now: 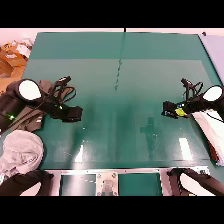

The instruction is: Fold the shirts.

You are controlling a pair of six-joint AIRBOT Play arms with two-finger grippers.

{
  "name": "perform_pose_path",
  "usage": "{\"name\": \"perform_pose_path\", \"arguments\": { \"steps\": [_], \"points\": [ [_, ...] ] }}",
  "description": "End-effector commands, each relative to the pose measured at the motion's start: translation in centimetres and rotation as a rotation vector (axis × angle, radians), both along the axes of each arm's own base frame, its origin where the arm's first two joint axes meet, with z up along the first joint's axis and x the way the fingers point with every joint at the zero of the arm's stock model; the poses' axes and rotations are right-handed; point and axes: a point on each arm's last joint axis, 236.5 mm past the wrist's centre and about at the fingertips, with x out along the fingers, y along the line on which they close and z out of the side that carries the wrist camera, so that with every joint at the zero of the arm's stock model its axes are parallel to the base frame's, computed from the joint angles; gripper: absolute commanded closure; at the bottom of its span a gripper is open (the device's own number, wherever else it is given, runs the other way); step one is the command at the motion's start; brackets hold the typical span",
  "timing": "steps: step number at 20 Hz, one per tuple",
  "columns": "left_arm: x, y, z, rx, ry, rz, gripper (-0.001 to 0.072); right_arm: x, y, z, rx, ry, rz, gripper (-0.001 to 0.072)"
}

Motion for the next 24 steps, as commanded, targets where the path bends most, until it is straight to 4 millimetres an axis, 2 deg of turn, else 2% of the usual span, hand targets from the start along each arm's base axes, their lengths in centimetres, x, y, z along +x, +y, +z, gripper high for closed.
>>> {"name": "perform_pose_path", "arguments": {
  "steps": [1, 8, 10, 13, 15, 16, 17, 18, 21, 24],
  "points": [
    [0.0, 0.0, 0.0, 0.000, 0.000, 0.000, 0.0679, 0.0, 0.0, 0.0, 0.000, 0.000, 0.001, 0.0698],
    [0.1, 0.0, 0.0, -0.001, -0.004, 0.002, 0.0679, 0.0, 0.0, 0.0, 0.000, 0.000, 0.001, 0.0698],
    [1.8, -0.3, 0.4, -0.018, -0.070, 0.034, 0.0679, 0.0, 0.0, 0.0, 0.000, -0.001, 0.000, 0.0698],
    [2.6, -0.3, 0.5, -0.022, -0.101, 0.048, 0.0679, 0.0, 0.0, 0.0, 0.000, -0.001, 0.000, 0.0698],
    [4.2, -0.1, 0.8, -0.018, -0.163, 0.073, 0.0678, 0.4, 0.0, 0.1, -0.001, -0.016, -0.006, 0.0698],
    [5.1, 0.3, 0.8, -0.003, -0.205, 0.084, 0.0648, 0.8, -0.1, 0.1, -0.003, -0.033, -0.012, 0.0698],
    [5.9, 1.2, 0.7, 0.039, -0.245, 0.084, 0.0315, 1.4, -0.3, 0.2, -0.009, -0.058, -0.021, 0.0698],
    [7.0, 2.8, 0.4, 0.115, -0.298, 0.078, 0.0019, 1.6, -0.3, 0.3, -0.007, -0.064, -0.028, 0.0698],
    [9.8, 8.5, 0.6, 0.376, -0.434, 0.062, -0.0003, 2.3, 0.2, 0.4, 0.019, -0.084, -0.045, 0.0698],
    [14.9, 12.9, 3.9, 0.497, -0.655, 0.117, -0.0002, 2.8, 0.1, 0.5, 0.016, -0.103, -0.053, 0.0689]
  ]
}}
